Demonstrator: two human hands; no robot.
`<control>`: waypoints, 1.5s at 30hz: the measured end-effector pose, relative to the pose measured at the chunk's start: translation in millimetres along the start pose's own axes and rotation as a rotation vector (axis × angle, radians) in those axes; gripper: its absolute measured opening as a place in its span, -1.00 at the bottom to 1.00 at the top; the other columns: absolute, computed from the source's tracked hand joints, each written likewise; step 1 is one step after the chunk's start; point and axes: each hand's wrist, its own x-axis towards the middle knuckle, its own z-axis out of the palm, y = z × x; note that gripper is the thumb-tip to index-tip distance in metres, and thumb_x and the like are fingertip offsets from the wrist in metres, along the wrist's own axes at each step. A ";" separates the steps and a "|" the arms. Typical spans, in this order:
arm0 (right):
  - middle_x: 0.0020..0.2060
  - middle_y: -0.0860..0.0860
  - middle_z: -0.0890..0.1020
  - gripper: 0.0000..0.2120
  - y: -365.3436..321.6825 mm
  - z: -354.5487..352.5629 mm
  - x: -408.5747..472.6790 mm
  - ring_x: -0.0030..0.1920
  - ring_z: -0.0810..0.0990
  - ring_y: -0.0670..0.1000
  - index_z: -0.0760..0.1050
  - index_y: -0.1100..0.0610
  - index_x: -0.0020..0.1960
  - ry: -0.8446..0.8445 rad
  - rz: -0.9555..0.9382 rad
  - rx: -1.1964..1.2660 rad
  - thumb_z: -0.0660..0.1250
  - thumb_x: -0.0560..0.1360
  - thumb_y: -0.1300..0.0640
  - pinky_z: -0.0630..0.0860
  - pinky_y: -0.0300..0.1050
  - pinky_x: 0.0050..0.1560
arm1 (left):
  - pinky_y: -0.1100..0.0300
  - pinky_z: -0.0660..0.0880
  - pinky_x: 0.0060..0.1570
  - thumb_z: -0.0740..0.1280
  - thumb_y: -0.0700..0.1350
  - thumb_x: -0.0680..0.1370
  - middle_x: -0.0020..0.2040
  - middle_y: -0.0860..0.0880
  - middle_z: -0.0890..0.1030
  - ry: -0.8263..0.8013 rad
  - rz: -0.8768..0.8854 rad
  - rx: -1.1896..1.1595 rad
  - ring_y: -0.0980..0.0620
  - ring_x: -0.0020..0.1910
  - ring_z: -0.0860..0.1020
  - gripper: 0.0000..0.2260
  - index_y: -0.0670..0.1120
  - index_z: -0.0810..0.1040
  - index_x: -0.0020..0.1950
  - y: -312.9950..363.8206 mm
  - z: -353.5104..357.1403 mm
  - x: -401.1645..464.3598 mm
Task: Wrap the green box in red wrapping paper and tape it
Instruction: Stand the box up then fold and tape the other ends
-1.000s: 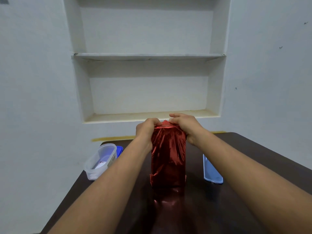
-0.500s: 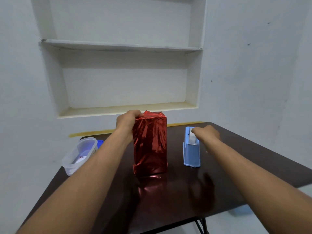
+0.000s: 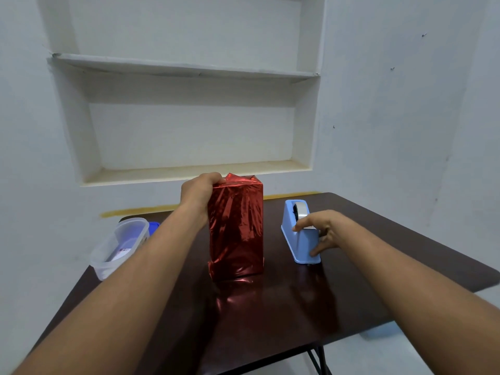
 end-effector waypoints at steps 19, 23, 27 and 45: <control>0.45 0.17 0.33 -0.59 -17.8 3.6 -1.8 0.55 0.05 0.46 0.46 0.18 0.42 -0.013 0.049 0.409 0.29 0.58 0.21 0.16 0.85 0.02 | 0.38 0.28 -0.70 0.38 -0.27 0.50 -0.32 -0.03 0.49 0.007 0.006 0.012 0.16 -0.67 0.42 -0.94 -0.13 0.55 -0.09 -2.5 -1.4 3.4; -0.05 0.03 0.55 -0.69 -11.1 8.2 -13.0 0.27 0.31 0.30 0.61 0.22 0.17 0.039 -0.040 0.544 0.25 0.47 0.28 0.09 0.85 0.01 | 0.39 0.28 -0.70 0.38 -0.27 0.50 -0.32 -0.03 0.49 0.010 0.004 0.014 0.16 -0.67 0.42 -0.95 -0.14 0.56 -0.10 -2.1 -0.9 3.4; 0.00 0.04 0.62 -0.66 -5.2 11.4 -25.3 0.23 0.39 0.27 0.63 0.21 0.13 0.057 -0.067 0.574 0.25 0.40 0.29 0.10 0.86 0.05 | 0.40 0.27 -0.70 0.37 -0.28 0.50 -0.33 -0.03 0.49 0.011 0.004 0.015 0.16 -0.68 0.41 -0.89 -0.12 0.54 -0.20 -1.6 -0.3 3.0; 0.13 0.11 0.59 -0.77 0.8 12.5 -31.7 -0.01 0.50 0.12 0.58 0.20 0.18 0.050 -0.151 0.576 0.36 0.53 0.30 0.55 0.57 -0.31 | 0.39 0.27 -0.70 0.39 -0.27 0.48 -0.33 -0.03 0.46 0.002 0.004 0.004 0.16 -0.68 0.40 -0.88 -0.11 0.51 -0.21 -3.1 -1.0 -0.6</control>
